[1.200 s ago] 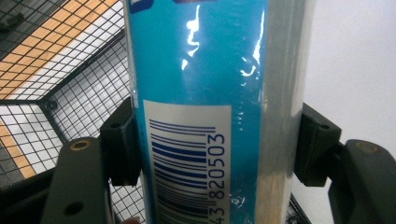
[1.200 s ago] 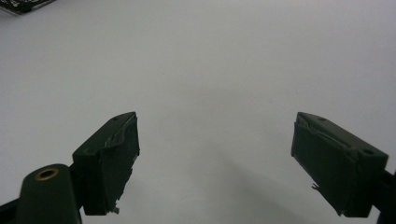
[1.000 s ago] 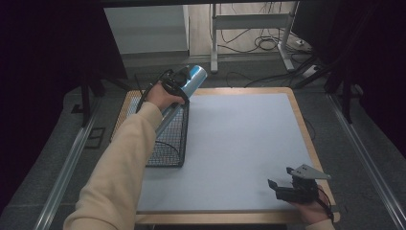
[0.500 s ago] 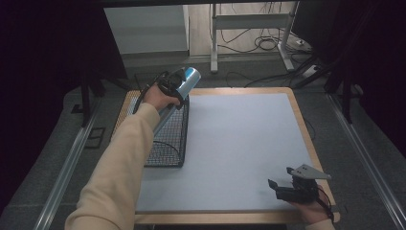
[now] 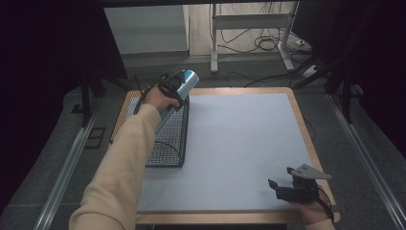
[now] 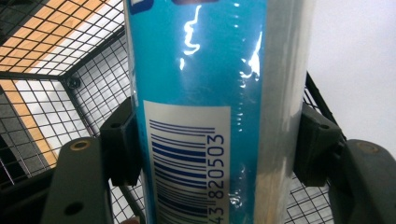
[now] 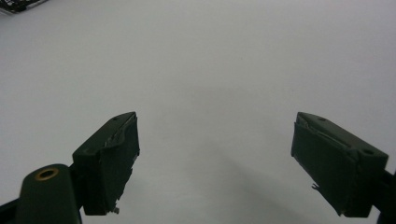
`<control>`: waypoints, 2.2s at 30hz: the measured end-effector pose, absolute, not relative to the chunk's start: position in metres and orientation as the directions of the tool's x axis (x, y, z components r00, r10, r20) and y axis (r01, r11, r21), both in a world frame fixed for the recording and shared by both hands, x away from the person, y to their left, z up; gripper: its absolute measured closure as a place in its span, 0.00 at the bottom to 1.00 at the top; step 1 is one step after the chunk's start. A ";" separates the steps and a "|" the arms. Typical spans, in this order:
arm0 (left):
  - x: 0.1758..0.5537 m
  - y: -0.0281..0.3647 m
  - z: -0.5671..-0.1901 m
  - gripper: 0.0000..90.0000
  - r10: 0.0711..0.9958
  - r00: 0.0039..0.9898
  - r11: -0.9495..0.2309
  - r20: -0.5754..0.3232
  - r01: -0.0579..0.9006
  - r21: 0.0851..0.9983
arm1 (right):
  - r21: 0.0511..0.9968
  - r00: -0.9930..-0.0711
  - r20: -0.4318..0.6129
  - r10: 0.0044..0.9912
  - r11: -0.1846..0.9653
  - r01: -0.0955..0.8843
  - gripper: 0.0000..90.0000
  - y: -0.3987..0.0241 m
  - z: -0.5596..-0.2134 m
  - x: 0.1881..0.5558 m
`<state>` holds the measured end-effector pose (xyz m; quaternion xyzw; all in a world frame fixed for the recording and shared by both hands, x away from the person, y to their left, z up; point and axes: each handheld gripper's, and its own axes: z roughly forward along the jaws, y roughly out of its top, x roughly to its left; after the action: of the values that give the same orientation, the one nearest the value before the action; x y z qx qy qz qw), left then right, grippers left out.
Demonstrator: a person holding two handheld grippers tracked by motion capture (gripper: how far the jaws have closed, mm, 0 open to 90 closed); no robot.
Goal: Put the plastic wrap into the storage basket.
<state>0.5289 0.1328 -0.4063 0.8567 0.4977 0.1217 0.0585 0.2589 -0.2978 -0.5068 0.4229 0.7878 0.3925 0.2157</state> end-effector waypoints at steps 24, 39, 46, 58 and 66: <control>0.536 0.133 -0.424 0.35 0.874 0.453 -0.482 0.177 0.852 0.203 | 0.801 -0.550 -0.008 0.835 0.335 0.496 0.17 -0.298 -0.507 0.258; 0.538 0.135 -0.435 0.35 0.871 0.453 -0.486 0.192 0.853 0.192 | 0.803 -0.549 -0.007 0.836 0.332 0.495 0.17 -0.298 -0.506 0.258; 0.535 0.134 -0.435 0.34 0.859 0.461 -0.502 0.221 0.844 0.190 | 0.804 -0.551 -0.008 0.835 0.332 0.493 0.17 -0.298 -0.505 0.257; 0.511 0.133 -0.402 0.16 0.888 0.438 -0.458 0.140 0.815 0.354 | 0.817 -0.553 -0.014 0.833 0.329 0.474 0.17 -0.298 -0.502 0.255; 0.485 0.135 -0.391 0.13 0.888 0.459 -0.420 0.026 0.789 0.449 | 0.823 -0.568 -0.020 0.823 0.336 0.457 0.17 -0.293 -0.501 0.258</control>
<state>0.4852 0.1354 -0.3915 0.8325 0.5037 0.1306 0.1904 0.2580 -0.2925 -0.5007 0.4070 0.7860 0.4078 0.2240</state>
